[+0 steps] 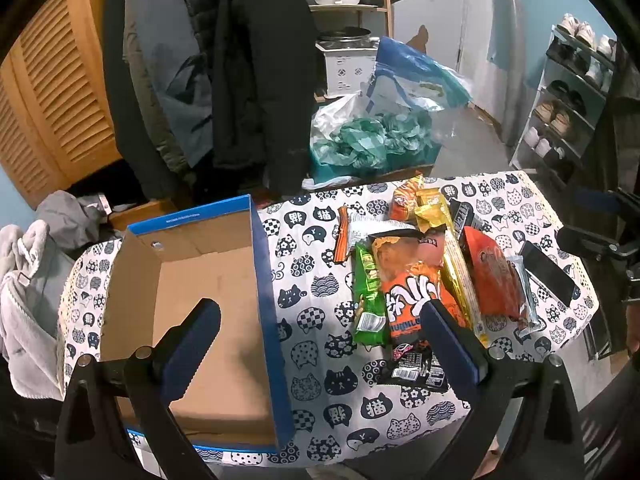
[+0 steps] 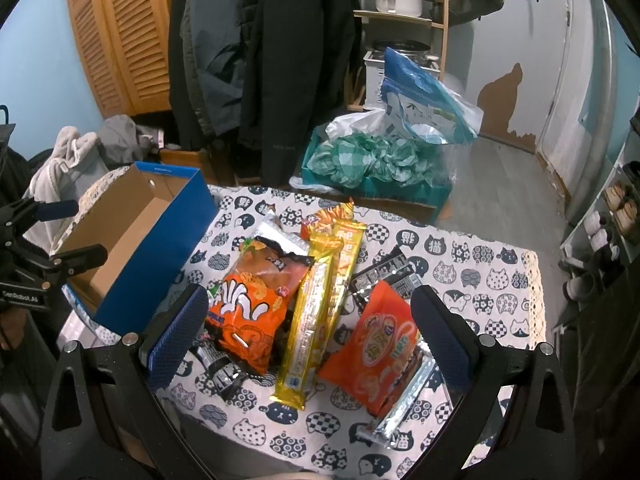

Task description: Organize snacks

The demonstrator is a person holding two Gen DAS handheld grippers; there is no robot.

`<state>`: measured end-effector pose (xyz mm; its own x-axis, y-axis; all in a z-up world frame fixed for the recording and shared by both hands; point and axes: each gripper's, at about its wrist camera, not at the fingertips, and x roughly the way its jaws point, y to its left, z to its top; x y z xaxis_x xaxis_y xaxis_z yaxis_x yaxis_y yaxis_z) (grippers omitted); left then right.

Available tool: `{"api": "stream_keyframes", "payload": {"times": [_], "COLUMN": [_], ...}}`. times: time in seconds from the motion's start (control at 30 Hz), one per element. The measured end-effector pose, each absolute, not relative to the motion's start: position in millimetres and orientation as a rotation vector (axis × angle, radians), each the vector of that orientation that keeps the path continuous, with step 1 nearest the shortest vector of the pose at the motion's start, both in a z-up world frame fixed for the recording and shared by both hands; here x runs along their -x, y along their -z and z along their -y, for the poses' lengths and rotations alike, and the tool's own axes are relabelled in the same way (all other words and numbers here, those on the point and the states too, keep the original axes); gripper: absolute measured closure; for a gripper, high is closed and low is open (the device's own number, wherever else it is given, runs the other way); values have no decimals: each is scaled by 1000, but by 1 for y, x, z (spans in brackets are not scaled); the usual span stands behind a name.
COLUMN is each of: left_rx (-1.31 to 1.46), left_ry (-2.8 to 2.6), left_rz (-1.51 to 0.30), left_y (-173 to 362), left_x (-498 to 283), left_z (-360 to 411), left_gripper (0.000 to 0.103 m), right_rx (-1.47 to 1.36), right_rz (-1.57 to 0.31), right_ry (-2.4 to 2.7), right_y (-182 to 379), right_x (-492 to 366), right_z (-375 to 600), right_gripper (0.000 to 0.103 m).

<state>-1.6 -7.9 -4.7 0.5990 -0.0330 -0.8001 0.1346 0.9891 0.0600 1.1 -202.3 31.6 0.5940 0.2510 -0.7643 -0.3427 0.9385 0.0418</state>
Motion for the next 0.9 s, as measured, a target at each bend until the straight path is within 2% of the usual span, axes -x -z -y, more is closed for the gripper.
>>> {"api": "stream_keyframes", "payload": {"times": [0.9], "left_rx": [-120], "left_ry": [97], "left_rz": [-925], "left_y": [5], "left_x": [2], "left_z": [9], "left_gripper": [1], "right_rx": [117], "right_rz": [-874], "right_ry": [-346], "right_y": [-27], "right_x": [2], "right_z": [203], "right_gripper": [3]}}
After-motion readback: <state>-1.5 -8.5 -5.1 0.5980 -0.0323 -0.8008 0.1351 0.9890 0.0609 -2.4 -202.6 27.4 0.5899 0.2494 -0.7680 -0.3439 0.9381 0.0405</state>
